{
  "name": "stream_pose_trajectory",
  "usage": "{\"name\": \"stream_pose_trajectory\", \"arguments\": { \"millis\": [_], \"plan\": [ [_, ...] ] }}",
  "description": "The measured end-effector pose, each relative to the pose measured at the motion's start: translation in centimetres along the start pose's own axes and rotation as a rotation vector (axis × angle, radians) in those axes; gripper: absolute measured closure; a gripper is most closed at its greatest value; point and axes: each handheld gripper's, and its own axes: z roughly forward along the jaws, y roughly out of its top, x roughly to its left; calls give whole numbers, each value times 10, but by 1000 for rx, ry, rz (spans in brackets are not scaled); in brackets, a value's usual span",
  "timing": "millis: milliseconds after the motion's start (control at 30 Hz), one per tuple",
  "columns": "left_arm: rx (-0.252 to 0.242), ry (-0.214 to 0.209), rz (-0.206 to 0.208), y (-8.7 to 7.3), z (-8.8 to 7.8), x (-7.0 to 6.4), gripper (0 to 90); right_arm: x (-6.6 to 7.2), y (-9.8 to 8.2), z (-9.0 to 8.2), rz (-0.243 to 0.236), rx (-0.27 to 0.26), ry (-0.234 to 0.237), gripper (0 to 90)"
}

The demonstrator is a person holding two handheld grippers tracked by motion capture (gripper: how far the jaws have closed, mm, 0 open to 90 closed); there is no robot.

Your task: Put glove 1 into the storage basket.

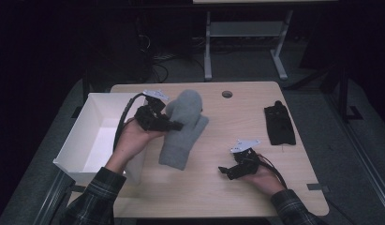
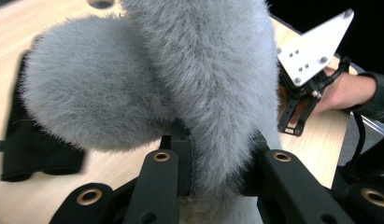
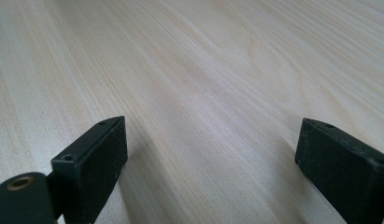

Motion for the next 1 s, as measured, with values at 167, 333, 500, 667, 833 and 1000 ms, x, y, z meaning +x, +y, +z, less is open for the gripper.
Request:
{"name": "stream_pose_trajectory", "arguments": {
  "millis": [167, 333, 500, 667, 833, 1000],
  "plan": [
    [-41, 33, -4, 9, -29, 9, 739, 0, 0, 0, -1, 0, 1, 91],
    [-86, 60, -20, 14, -59, 17, 739, 0, 0, 0, 0, -1, 0, 91],
    [-120, 96, -48, 11, -89, 29, 739, 0, 0, 0, 0, 0, 1, 91],
    [-134, 142, -82, 2, -113, 43, 739, 0, 0, 0, 0, 0, 1, 91],
    [-147, 180, -117, -11, -130, 57, 739, 0, 0, 0, 2, 0, 1, 91],
    [-152, 209, -144, -26, -145, 68, 738, 0, 0, 0, 3, 0, 0, 91]
  ]
}}
